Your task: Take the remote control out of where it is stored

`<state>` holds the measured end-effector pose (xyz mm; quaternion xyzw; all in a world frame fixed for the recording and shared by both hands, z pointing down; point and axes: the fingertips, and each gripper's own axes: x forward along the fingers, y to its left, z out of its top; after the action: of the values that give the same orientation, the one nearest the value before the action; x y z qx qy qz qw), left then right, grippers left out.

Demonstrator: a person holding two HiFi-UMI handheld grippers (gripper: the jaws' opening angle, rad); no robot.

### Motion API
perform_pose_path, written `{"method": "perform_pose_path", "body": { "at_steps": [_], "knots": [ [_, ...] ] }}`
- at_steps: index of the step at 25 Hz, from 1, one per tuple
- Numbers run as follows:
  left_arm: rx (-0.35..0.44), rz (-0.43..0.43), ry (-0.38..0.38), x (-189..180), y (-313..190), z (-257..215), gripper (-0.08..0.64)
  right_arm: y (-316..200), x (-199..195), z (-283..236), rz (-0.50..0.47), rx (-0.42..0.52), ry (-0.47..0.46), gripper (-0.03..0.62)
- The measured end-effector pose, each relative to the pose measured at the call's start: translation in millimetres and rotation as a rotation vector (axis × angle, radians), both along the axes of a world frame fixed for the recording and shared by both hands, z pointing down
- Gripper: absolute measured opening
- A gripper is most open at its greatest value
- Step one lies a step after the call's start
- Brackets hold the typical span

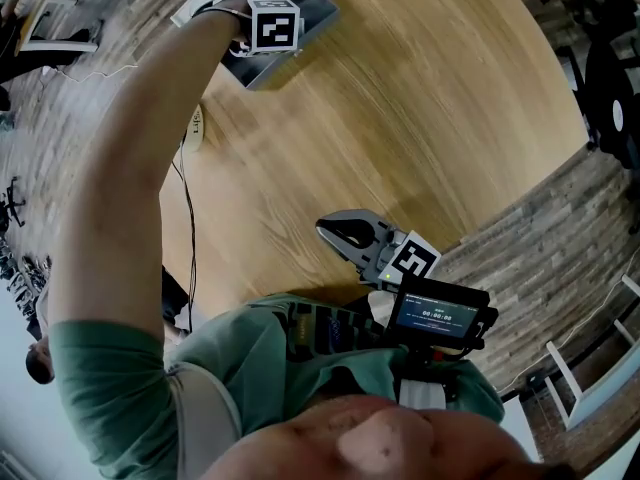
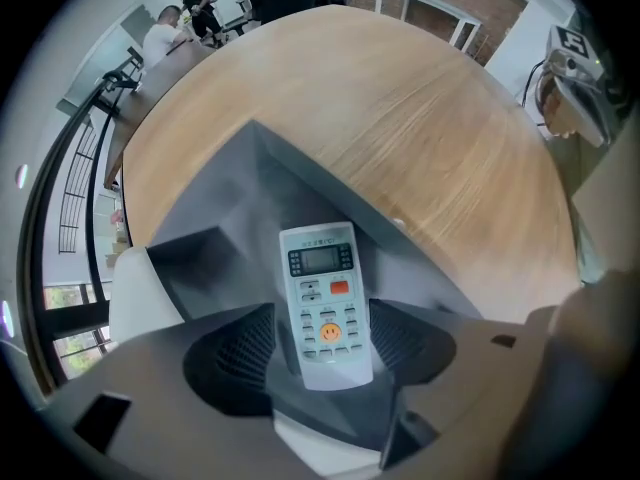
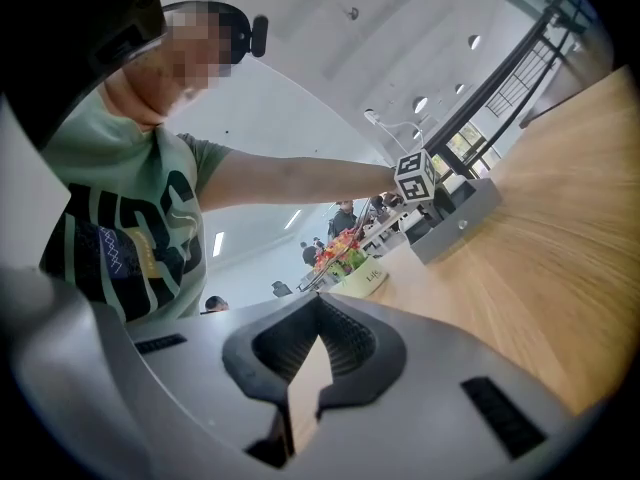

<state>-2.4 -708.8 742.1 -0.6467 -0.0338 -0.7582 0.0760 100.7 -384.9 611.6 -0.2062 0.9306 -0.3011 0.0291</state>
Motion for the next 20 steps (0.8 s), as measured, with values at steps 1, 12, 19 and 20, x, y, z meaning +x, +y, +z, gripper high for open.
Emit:
{"method": "perform_pose_path", "body": {
  "at_steps": [1, 12, 19, 20],
  "knots": [
    [-0.006, -0.004, -0.004, 0.4, -0.2, 2.7, 0.279, -1.4, 1.1, 0.8, 0.004, 0.000, 0.002, 0.005],
    [-0.046, -0.003, -0.099, -5.2, -1.7, 12.3, 0.278, -0.5, 0.9, 3.9, 0.010, -0.051, -0.025, 0.005],
    [-0.039, -0.007, -0.081, -2.9, -3.4, 10.0, 0.262, -69.1, 50.8, 25.1, 0.158, 0.149, 0.171, 0.005],
    [-0.037, -0.011, -0.077, -3.1, -3.3, 10.3, 0.262, -92.9, 67.4, 31.2, 0.206, 0.186, 0.239, 0.005]
  ]
}}
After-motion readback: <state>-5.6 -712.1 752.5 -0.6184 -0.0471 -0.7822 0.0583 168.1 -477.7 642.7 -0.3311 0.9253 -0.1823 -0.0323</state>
